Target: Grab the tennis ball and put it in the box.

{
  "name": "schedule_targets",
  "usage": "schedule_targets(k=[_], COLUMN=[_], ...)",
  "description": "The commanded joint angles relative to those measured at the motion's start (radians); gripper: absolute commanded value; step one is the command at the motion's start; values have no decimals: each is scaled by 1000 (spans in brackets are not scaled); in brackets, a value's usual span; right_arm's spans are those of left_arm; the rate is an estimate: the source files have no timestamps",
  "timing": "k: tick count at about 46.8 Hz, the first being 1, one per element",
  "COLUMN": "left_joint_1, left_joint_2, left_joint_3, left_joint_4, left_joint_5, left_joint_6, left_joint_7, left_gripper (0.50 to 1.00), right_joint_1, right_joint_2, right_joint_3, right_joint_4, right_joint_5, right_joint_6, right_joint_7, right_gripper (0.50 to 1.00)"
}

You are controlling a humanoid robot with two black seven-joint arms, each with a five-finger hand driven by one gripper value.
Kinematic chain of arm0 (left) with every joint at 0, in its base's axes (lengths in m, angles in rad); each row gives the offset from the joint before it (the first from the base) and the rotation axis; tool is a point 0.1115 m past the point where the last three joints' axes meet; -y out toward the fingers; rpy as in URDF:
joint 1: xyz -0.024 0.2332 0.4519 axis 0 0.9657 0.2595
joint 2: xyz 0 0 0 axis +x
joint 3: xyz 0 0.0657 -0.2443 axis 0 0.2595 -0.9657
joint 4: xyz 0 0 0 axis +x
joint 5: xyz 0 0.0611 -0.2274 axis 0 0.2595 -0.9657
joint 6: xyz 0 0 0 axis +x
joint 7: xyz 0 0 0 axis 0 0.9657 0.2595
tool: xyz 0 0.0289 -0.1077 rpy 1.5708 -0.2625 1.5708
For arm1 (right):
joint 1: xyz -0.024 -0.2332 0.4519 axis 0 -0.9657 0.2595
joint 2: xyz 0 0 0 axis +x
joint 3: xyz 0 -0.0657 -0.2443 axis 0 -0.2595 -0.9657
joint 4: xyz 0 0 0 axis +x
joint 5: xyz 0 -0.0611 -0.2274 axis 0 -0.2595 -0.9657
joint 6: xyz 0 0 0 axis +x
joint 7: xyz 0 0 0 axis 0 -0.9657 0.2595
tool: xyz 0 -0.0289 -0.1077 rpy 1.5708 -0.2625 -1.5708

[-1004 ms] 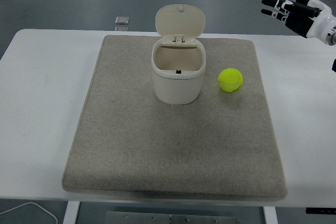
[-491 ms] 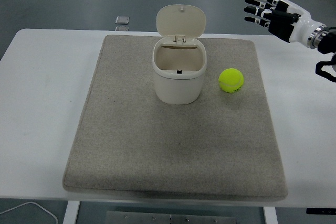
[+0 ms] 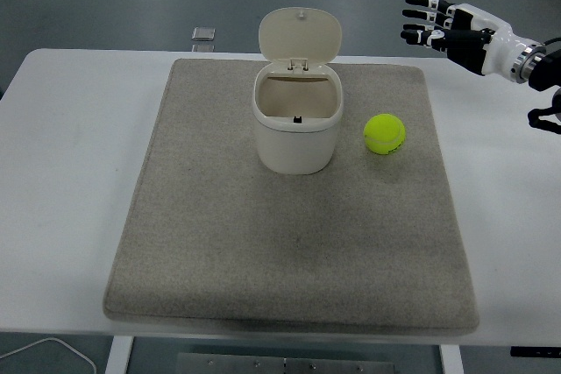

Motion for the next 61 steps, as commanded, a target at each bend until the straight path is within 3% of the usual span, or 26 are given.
schedule_targets(k=[1,15,48,61], left_joint_1=[0,0,0,0], left_joint_2=[0,0,0,0], left_joint_3=[0,0,0,0], left_joint_4=[0,0,0,0], left_joint_5=[0,0,0,0], left_joint_6=[0,0,0,0], left_joint_7=[0,0,0,0], left_gripper=[992,990,992,992], right_joint_1=[4,7,7,13], right_joint_2=[0,-2,-2,-2], right_joint_3=[1,9,-5,-39], right_joint_4=[0,6,25,48], right_joint_5=[-19,-204,-905,-988], right_joint_6=[4,4,10,26], right_joint_7=[0,5,181,218], right_gripper=[930,930,930,930])
